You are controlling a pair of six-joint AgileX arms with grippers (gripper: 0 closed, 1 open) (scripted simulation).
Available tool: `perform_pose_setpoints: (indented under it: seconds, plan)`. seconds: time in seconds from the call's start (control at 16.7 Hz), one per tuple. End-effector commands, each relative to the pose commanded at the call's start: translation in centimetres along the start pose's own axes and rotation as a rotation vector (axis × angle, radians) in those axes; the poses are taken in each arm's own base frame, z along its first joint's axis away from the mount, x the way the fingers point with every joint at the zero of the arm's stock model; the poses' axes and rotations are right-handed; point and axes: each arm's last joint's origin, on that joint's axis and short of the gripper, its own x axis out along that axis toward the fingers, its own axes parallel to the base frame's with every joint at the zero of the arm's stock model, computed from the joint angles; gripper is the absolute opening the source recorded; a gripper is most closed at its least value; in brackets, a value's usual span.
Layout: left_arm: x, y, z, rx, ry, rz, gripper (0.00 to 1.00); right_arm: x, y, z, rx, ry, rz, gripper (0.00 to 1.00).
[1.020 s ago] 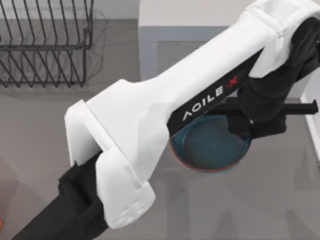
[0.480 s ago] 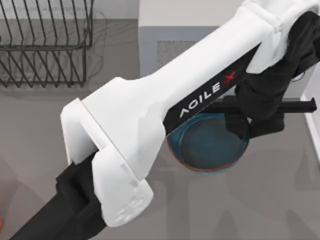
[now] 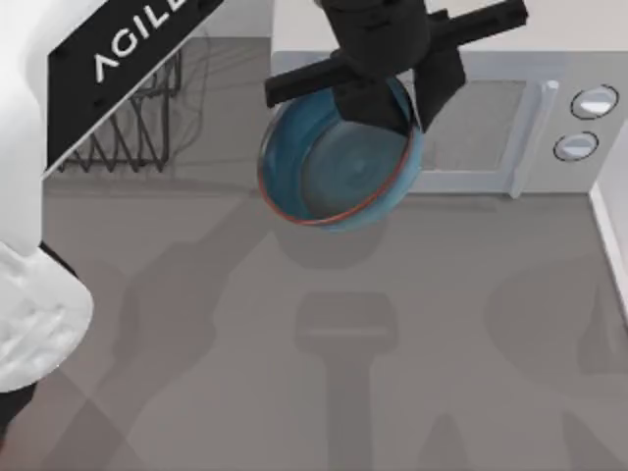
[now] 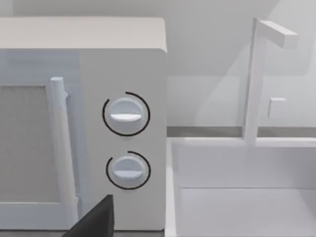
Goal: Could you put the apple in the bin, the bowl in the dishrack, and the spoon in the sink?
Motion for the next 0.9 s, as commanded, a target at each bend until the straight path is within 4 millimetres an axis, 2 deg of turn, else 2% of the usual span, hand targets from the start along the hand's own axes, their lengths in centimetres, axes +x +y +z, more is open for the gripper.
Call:
perform_pose_setpoints:
  seconds: [0.24, 0.36, 0.48, 0.66, 0.9]
  plan:
    - [-8.9, 7.5, 1.6, 0.009, -0.213, -0.210, 0.00, 0.0, 0.0, 0.0, 0.000, 0.000, 0.000, 1.00]
    - [-12.5, 11.7, 1.2, 0.041, -0.375, -0.275, 0.00, 0.0, 0.0, 0.0, 0.000, 0.000, 0.000, 1.00]
    - [-15.3, 15.8, 0.1, 0.087, -0.564, -0.296, 0.00, 0.0, 0.0, 0.0, 0.000, 0.000, 0.000, 1.00]
    - [-17.8, 21.2, -2.5, 0.169, -0.851, -0.238, 0.00, 0.0, 0.0, 0.0, 0.000, 0.000, 0.000, 1.00]
    - [-19.2, 26.2, -6.1, 0.282, -1.194, -0.046, 0.00, 0.0, 0.0, 0.0, 0.000, 0.000, 0.000, 1.00]
